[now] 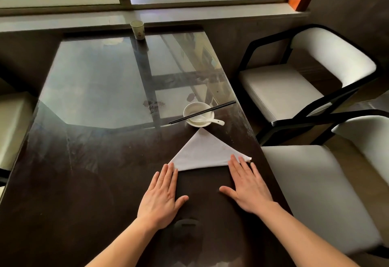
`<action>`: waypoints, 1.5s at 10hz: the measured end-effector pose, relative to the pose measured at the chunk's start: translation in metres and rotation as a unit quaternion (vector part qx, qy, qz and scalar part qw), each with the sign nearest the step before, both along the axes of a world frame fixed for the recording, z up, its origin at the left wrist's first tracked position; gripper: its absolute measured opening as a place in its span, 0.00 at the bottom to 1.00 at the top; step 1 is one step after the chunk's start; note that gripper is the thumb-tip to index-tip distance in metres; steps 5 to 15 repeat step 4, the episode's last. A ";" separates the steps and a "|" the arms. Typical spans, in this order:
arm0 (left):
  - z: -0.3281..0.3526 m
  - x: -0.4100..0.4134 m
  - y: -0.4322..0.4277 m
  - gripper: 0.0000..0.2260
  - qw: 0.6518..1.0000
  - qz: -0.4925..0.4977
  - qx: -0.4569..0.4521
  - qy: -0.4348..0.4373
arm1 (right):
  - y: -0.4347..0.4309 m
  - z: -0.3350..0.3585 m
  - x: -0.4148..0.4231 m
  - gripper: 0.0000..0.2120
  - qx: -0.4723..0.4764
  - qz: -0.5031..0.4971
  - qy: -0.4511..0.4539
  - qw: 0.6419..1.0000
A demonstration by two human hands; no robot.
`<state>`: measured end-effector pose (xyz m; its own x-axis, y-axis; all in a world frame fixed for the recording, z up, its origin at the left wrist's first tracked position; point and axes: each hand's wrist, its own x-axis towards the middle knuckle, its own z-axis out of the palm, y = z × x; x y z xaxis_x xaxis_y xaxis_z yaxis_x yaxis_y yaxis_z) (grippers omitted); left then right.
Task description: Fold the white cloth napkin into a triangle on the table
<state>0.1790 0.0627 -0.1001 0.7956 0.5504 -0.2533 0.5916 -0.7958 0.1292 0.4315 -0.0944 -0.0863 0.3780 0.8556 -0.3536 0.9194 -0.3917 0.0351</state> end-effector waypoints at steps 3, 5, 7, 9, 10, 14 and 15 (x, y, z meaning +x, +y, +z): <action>0.014 0.004 0.002 0.37 0.999 0.030 -0.009 0.023 | -0.014 0.009 0.005 0.45 0.032 -0.091 -0.005 0.995; 0.020 -0.001 0.006 0.35 0.999 0.053 0.013 -0.002 | -0.015 0.013 -0.003 0.42 0.055 -0.072 -0.007 0.996; 0.020 -0.001 0.006 0.35 0.999 0.053 0.013 -0.002 | -0.015 0.013 -0.003 0.42 0.055 -0.072 -0.007 0.996; 0.020 -0.001 0.006 0.35 0.999 0.053 0.013 -0.002 | -0.015 0.013 -0.003 0.42 0.055 -0.072 -0.007 0.996; 0.020 -0.001 0.006 0.35 0.999 0.053 0.013 -0.002 | -0.015 0.013 -0.003 0.42 0.055 -0.072 -0.007 0.996; 0.020 -0.001 0.006 0.35 0.999 0.053 0.013 -0.002 | -0.015 0.013 -0.003 0.42 0.055 -0.072 -0.007 0.996; 0.020 -0.001 0.006 0.35 0.999 0.053 0.013 -0.002 | -0.015 0.013 -0.003 0.42 0.055 -0.072 -0.007 0.996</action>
